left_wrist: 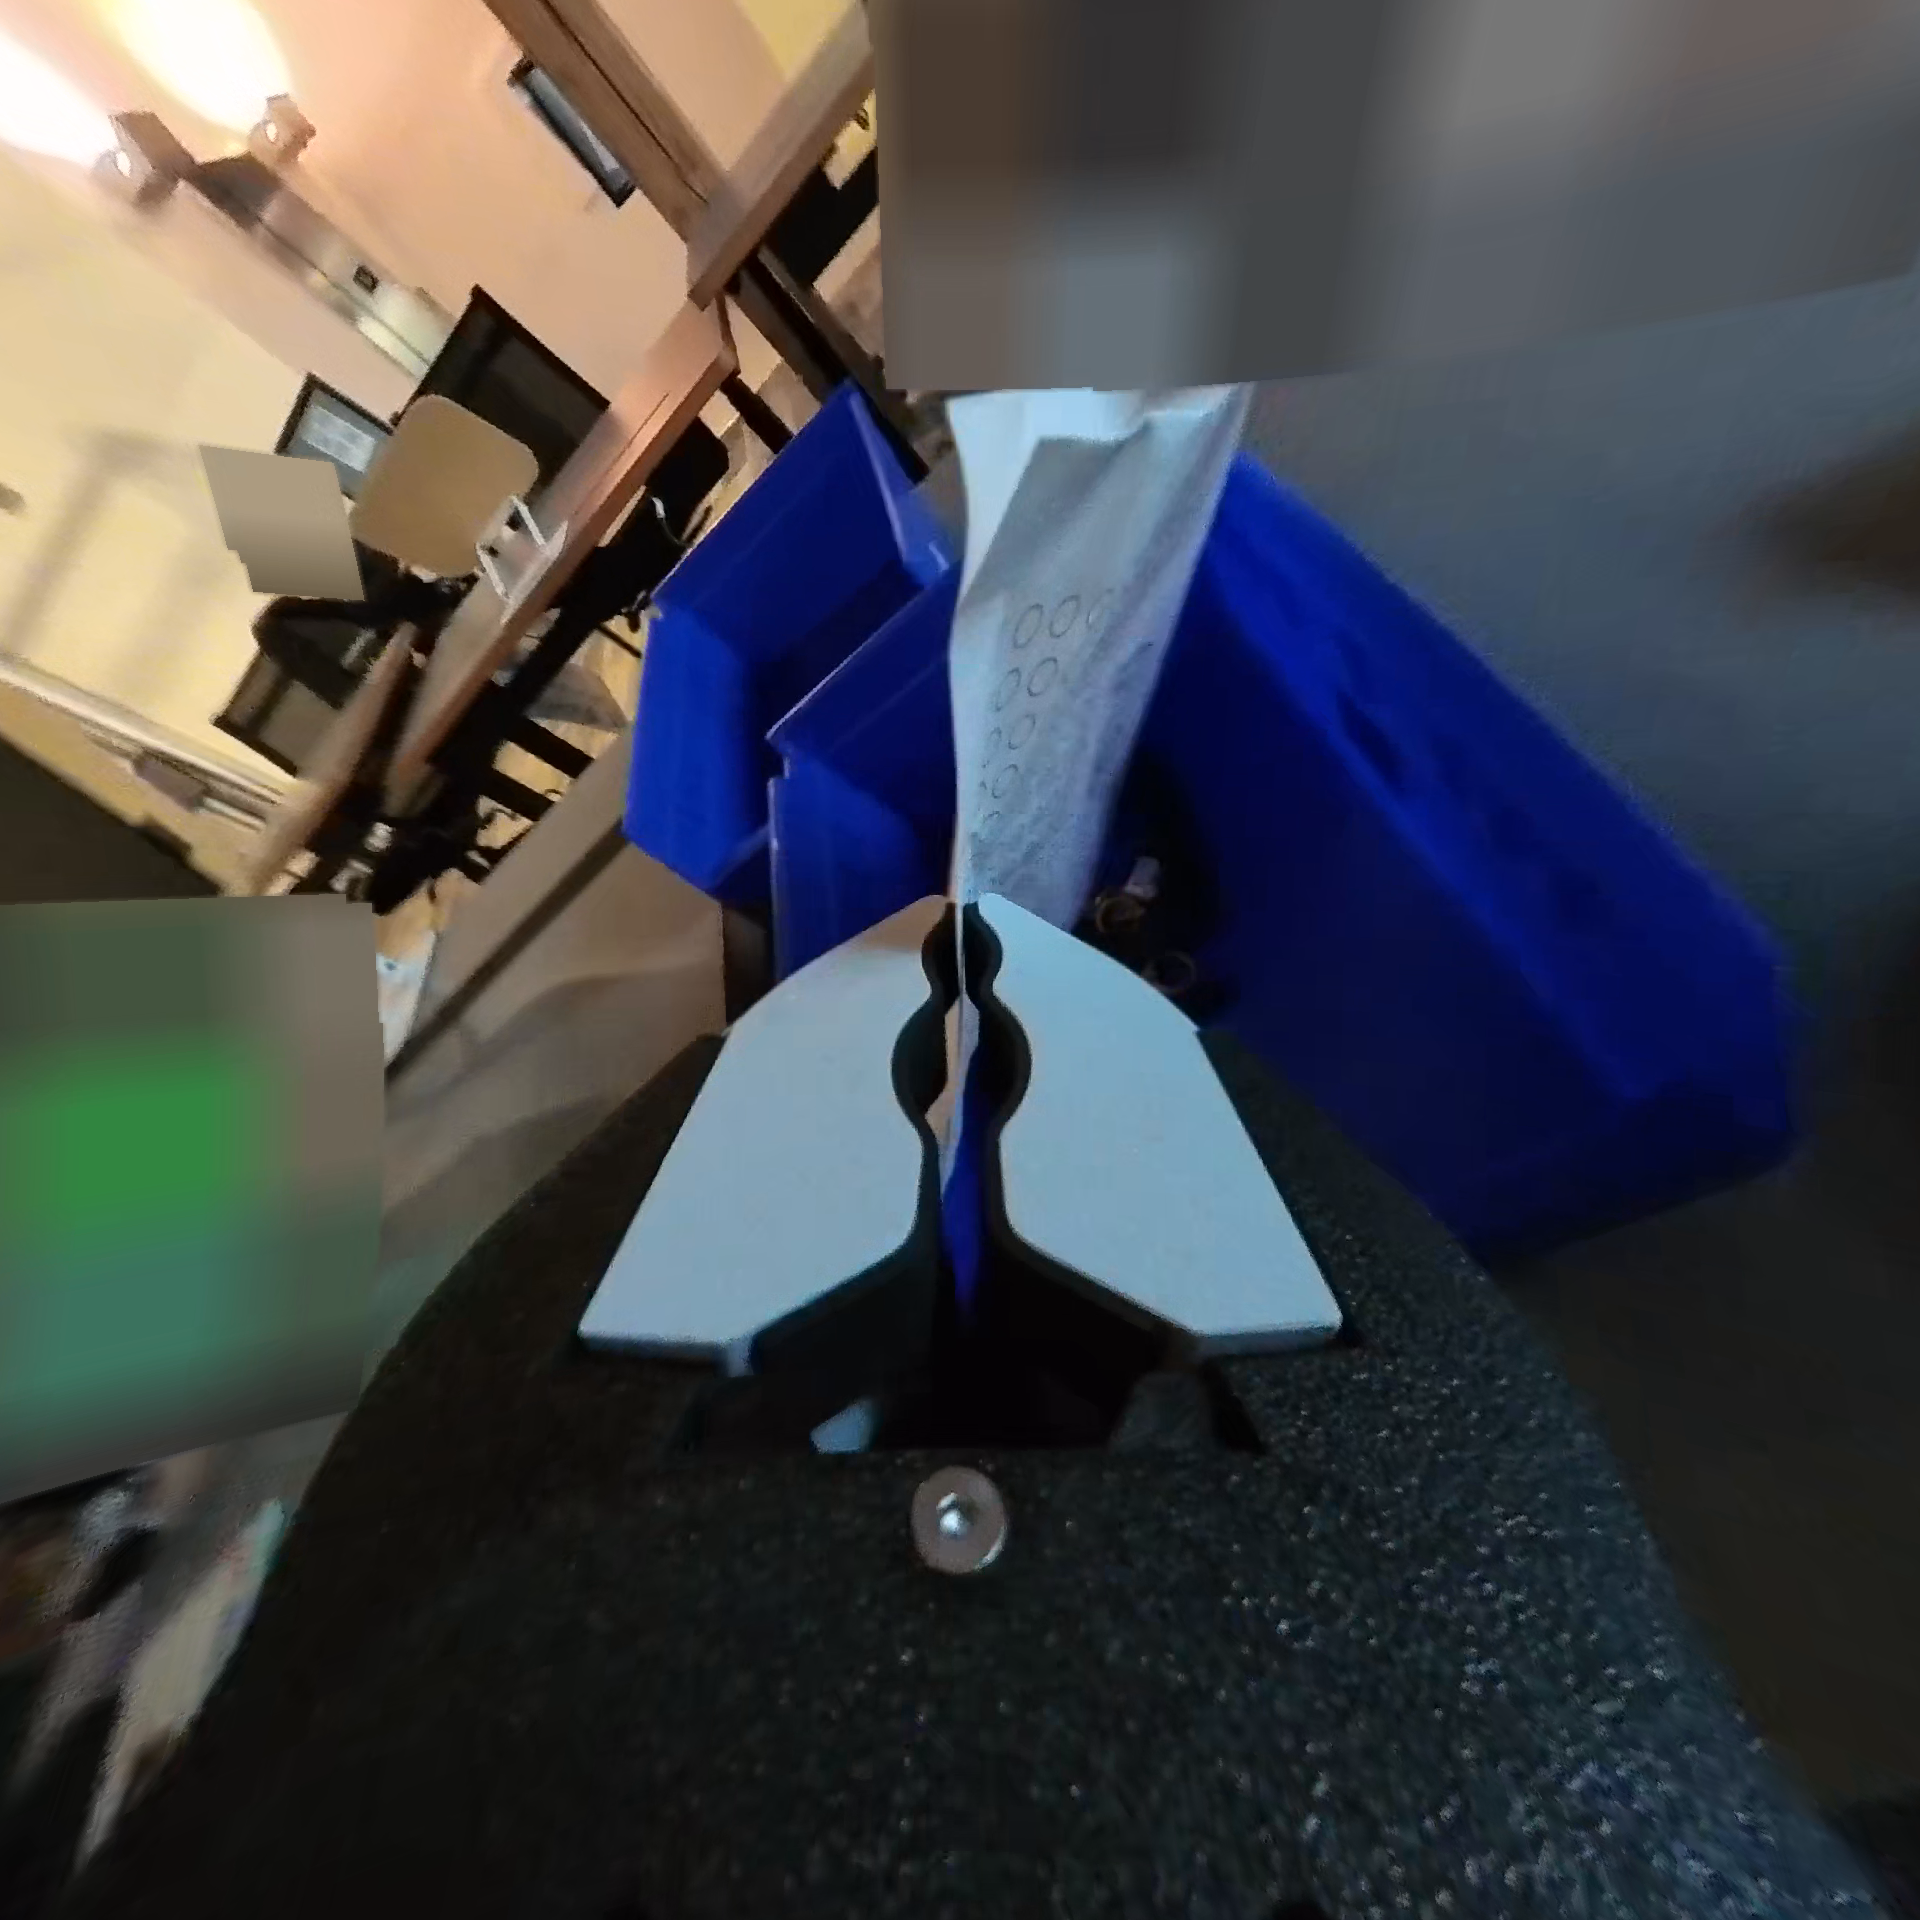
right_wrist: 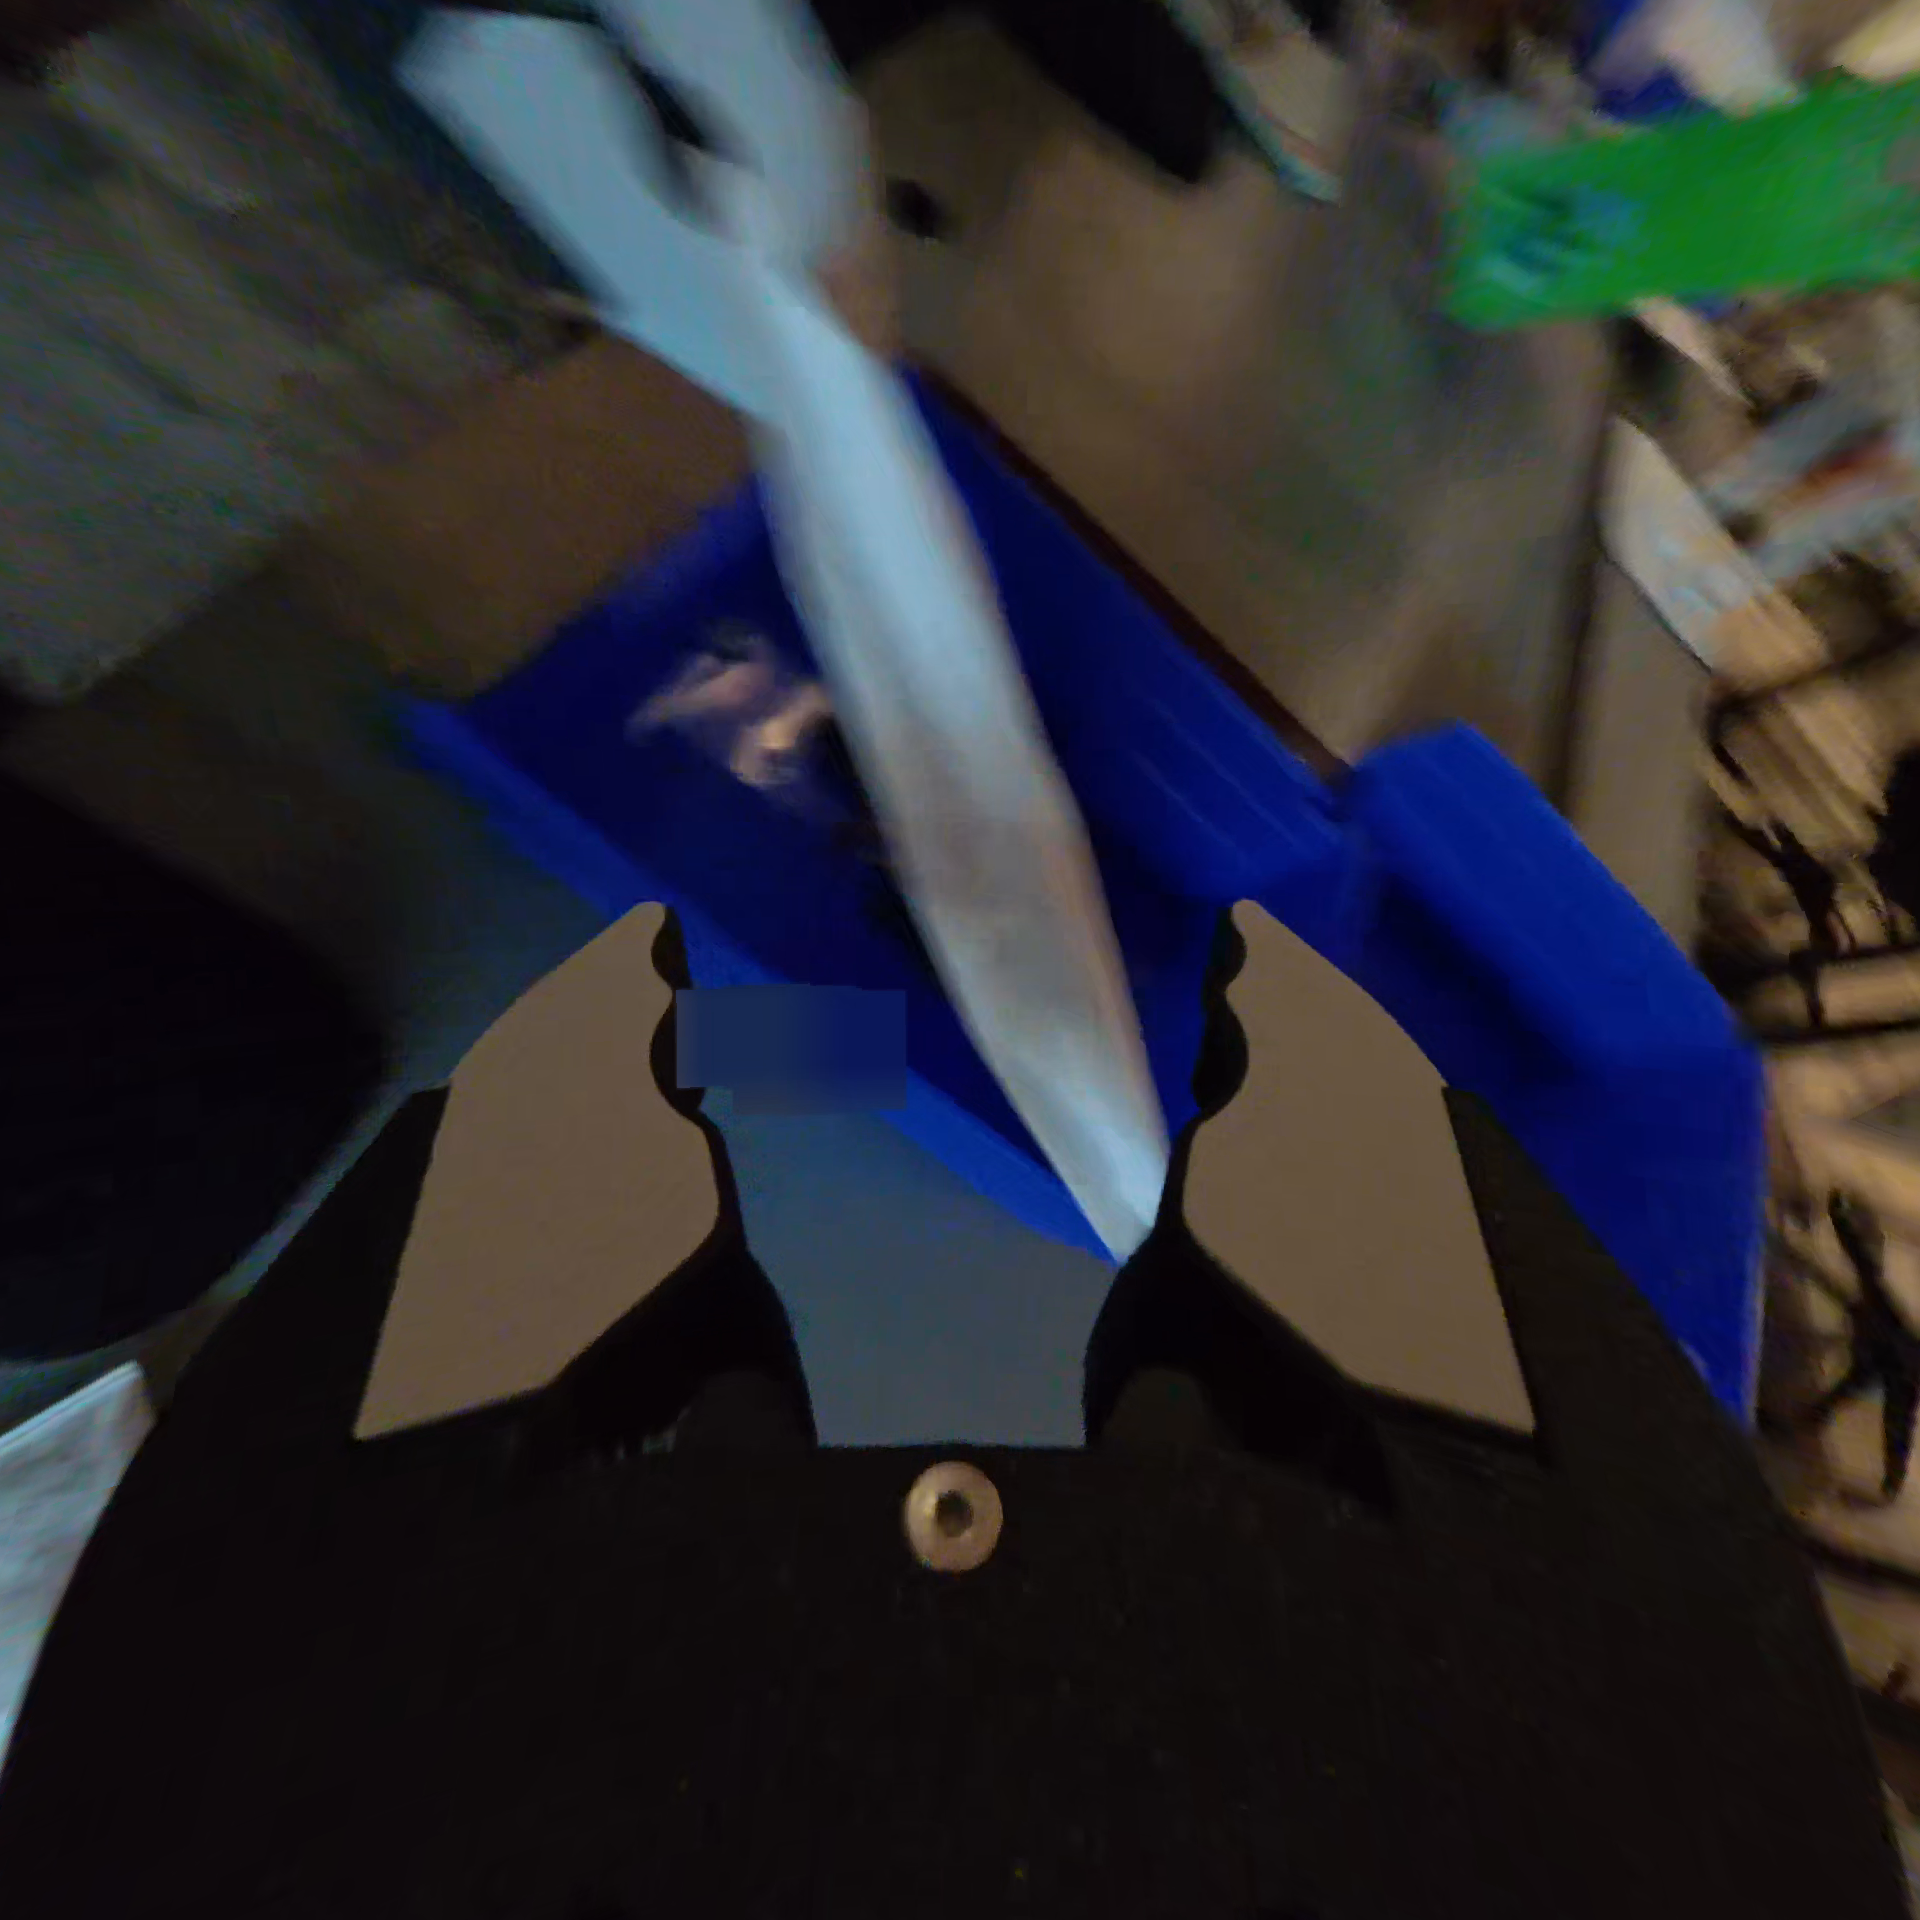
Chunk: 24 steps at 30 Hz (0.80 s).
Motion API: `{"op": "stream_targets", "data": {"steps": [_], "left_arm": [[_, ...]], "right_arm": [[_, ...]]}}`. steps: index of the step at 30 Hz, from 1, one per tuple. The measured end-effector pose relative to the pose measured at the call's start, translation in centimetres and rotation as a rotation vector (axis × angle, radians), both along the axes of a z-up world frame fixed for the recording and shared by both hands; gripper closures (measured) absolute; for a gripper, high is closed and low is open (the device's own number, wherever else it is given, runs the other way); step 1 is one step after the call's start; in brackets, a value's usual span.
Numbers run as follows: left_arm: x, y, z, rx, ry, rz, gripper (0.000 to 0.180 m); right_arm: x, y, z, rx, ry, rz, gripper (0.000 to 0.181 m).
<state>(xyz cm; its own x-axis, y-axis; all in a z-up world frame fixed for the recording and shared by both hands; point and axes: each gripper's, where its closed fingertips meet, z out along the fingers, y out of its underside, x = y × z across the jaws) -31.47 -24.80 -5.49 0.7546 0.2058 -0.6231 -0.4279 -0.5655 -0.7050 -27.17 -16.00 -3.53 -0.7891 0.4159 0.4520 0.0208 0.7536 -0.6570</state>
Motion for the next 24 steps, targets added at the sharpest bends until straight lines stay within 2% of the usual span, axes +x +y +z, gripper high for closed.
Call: {"op": "stream_targets", "data": {"steps": [2,4,6,7,9,11,14,15,17,19,22,24], "left_arm": [[1.0,0.8,0.3,-0.015,0.034,-0.034,0.18],[2.0,1.2,1.0,0.001,0.042,-0.072,0.18],[2.6,1.2,2.1,0.046,0.024,-0.084,0.177],[2.5,0.7,2.6,0.067,0.013,-0.072,0.158],[2.0,-0.2,2.9,0.079,-0.049,-0.03,0.12],[0.9,-1.1,3.1,0.161,-0.137,0.023,0.083],[0.3,-1.1,3.1,0.306,-0.271,0.029,0.067],[0.4,-1.0,3.3,0.356,-0.288,0.005,0.066],[0.9,-0.5,3.6,0.447,-0.347,-0.073,0.076],[1.0,0.1,3.9,0.499,-0.4,-0.114,0.08],[0.4,1.4,4.1,0.496,-0.388,-0.153,0.086],[-0.5,2.4,4.0,0.438,-0.381,-0.174,0.093]], "right_arm": [[-0.9,-1.3,-0.9,0.132,0.113,-0.005,0.095],[-2.5,-1.0,-1.1,0.25,0.242,-0.027,0.115],[-3.2,-1.0,-0.6,0.237,0.307,-0.016,0.16],[-3.4,-0.9,0.0,0.2,0.319,-0.024,0.171],[-3.5,-0.1,0.8,0.118,0.272,-0.053,0.173],[-3.7,0.7,2.2,0.027,0.26,-0.089,0.174],[-3.3,1.3,4.2,-0.167,0.202,-0.122,0.174],[-3.1,1.5,4.9,-0.236,0.188,-0.131,0.174],[-2.7,1.9,6.4,-0.382,0.173,-0.147,0.175],[-2.1,2.0,7.5,-0.536,0.138,-0.129,0.175],[-1.2,1.9,8.5,-0.697,0.084,-0.091,0.176],[-0.7,1.6,9.0,-0.779,0.047,-0.068,0.176]]}}
